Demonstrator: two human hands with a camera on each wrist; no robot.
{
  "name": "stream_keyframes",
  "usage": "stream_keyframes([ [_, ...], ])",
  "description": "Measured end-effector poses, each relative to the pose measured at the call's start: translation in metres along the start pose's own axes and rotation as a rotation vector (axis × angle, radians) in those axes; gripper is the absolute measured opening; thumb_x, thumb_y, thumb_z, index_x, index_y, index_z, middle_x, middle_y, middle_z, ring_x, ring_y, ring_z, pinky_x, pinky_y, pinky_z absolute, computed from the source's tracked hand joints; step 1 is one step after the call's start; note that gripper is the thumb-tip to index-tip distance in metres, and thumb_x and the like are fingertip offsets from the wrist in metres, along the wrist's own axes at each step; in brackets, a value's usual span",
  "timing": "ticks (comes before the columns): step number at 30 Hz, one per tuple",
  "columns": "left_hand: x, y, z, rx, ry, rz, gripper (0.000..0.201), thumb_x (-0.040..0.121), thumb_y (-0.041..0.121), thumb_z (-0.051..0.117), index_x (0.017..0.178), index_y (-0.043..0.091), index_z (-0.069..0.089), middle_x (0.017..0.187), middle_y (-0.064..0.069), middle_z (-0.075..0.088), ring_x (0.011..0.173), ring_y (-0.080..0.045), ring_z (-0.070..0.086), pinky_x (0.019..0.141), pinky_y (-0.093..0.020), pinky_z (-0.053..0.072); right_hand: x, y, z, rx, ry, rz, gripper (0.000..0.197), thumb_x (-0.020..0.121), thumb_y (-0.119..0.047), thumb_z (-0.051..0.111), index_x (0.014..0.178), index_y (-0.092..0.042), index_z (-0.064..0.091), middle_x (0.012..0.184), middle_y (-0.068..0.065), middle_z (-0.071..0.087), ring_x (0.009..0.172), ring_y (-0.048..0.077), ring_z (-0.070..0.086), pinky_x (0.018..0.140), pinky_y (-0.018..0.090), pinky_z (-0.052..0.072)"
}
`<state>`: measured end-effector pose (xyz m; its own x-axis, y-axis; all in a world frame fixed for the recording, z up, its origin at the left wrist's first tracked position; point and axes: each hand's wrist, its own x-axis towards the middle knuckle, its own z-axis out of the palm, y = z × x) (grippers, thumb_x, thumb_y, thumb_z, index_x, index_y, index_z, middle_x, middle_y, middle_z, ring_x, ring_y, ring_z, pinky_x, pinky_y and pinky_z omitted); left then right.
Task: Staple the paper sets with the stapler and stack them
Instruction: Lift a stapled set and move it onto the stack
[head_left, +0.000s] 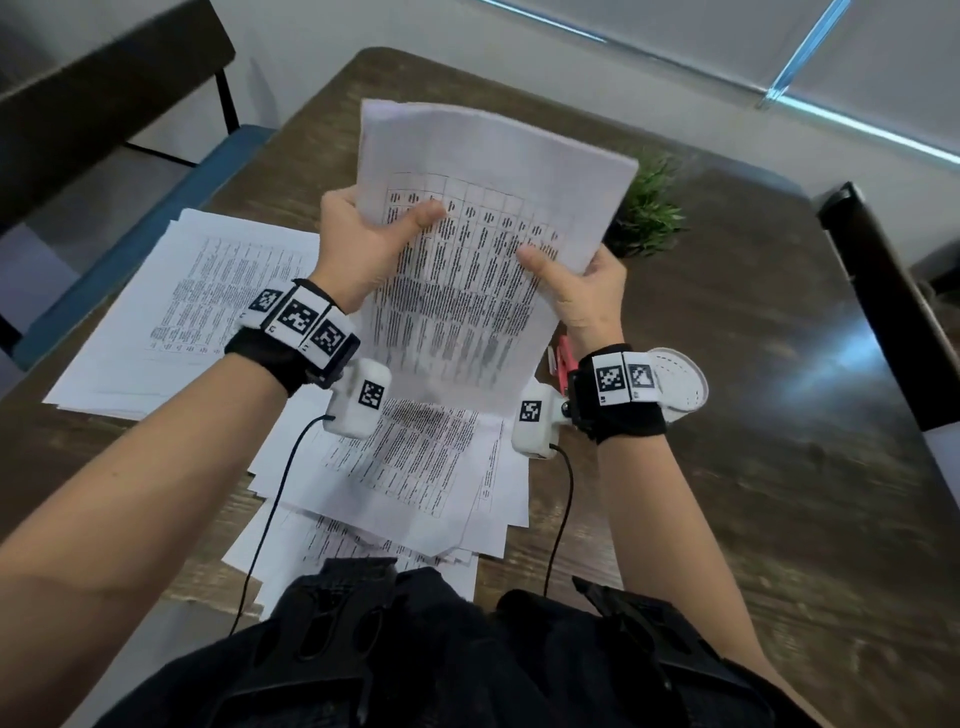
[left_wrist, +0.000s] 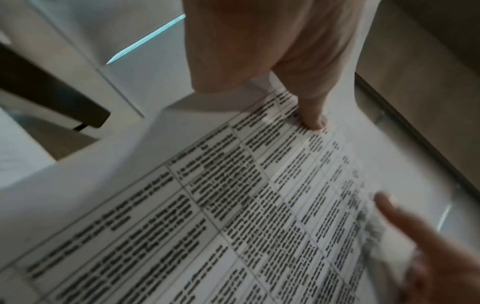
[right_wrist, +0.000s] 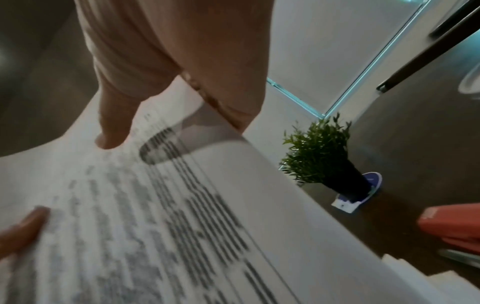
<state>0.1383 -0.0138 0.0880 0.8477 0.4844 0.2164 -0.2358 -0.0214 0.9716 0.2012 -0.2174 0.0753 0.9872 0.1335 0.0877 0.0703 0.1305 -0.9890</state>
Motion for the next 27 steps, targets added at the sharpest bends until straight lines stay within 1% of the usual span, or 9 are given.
stream_keyframes([
  [2,0.003,-0.005,-0.003,0.017,-0.067,-0.094,0.021,0.077,0.022,0.08,0.092,0.021,0.064,0.082,0.014,0.074,0.085,-0.002,0.07,0.077,-0.024,0.057,0.0,0.013,-0.004,-0.055,-0.011,0.039,0.045,0.071,-0.003,0.083,0.112,0.003,0.065,0.103,0.012,0.073,0.1,0.027,0.07,0.094,0.049,0.053],
  [4,0.004,-0.007,-0.008,0.166,-0.284,-0.185,0.034,0.072,0.035,0.08,0.101,0.028,0.064,0.099,0.012,0.072,0.095,-0.001,0.068,0.085,-0.024,0.055,-0.001,0.022,-0.005,-0.061,-0.003,0.043,0.054,0.07,-0.009,0.085,0.118,0.004,0.063,0.108,0.011,0.072,0.105,0.026,0.068,0.097,0.05,0.051],
  [6,0.003,-0.007,-0.008,0.263,-0.404,-0.19,0.036,0.075,0.04,0.076,0.107,0.033,0.062,0.101,0.018,0.068,0.093,0.01,0.064,0.08,-0.013,0.051,-0.004,0.023,-0.005,-0.066,0.002,0.045,0.063,0.067,-0.017,0.086,0.121,0.003,0.061,0.113,0.012,0.07,0.11,0.025,0.066,0.1,0.049,0.049],
  [9,0.001,-0.003,-0.005,0.205,-0.242,-0.083,0.027,0.086,0.032,0.07,0.109,0.021,0.063,0.092,0.018,0.066,0.079,0.016,0.063,0.064,-0.004,0.048,-0.006,0.019,-0.003,-0.086,-0.002,0.015,0.052,0.073,-0.008,0.082,0.12,0.002,0.061,0.111,0.008,0.071,0.108,0.022,0.066,0.1,0.045,0.05],
  [17,-0.003,-0.02,-0.009,0.064,-0.142,-0.01,0.022,0.082,0.03,0.077,0.1,0.024,0.066,0.101,0.003,0.073,0.097,-0.008,0.069,0.081,-0.025,0.055,-0.007,0.025,0.0,-0.084,0.028,-0.015,0.033,0.072,-0.001,0.082,0.101,-0.011,0.068,0.096,0.002,0.074,0.096,0.017,0.07,0.09,0.038,0.056],
  [19,-0.008,-0.04,-0.013,0.143,-0.158,-0.096,0.026,0.08,0.036,0.075,0.098,0.02,0.066,0.094,0.004,0.071,0.082,-0.003,0.069,0.069,-0.018,0.053,-0.011,0.037,-0.003,-0.134,0.025,0.032,0.03,0.072,-0.006,0.084,0.098,-0.013,0.07,0.094,0.004,0.075,0.096,0.022,0.071,0.089,0.042,0.056],
  [21,-0.013,-0.058,-0.016,0.231,-0.185,-0.18,0.032,0.077,0.045,0.074,0.091,0.019,0.063,0.081,0.003,0.062,0.059,-0.004,0.056,0.059,-0.02,0.045,-0.015,0.047,-0.005,-0.164,0.032,0.052,0.029,0.073,-0.012,0.084,0.097,-0.004,0.07,0.1,0.02,0.071,0.103,0.039,0.065,0.092,0.055,0.052],
  [25,-0.018,-0.066,-0.015,0.36,-0.176,-0.229,0.034,0.084,0.041,0.07,0.085,0.009,0.058,0.047,0.014,0.045,0.036,0.002,0.034,0.044,-0.016,0.036,-0.014,0.043,-0.003,-0.33,0.062,-0.004,0.047,0.075,-0.021,0.083,0.116,-0.01,0.061,0.115,0.003,0.067,0.11,0.018,0.064,0.1,0.047,0.048],
  [27,-0.016,-0.062,-0.014,0.4,-0.176,-0.207,0.034,0.082,0.043,0.069,0.085,0.011,0.061,0.049,0.008,0.052,0.039,-0.004,0.042,0.042,-0.02,0.04,-0.011,0.027,-0.002,-0.622,0.207,-0.261,0.076,0.073,-0.03,0.083,0.134,-0.004,0.045,0.135,0.011,0.048,0.125,0.022,0.048,0.107,0.046,0.039],
])
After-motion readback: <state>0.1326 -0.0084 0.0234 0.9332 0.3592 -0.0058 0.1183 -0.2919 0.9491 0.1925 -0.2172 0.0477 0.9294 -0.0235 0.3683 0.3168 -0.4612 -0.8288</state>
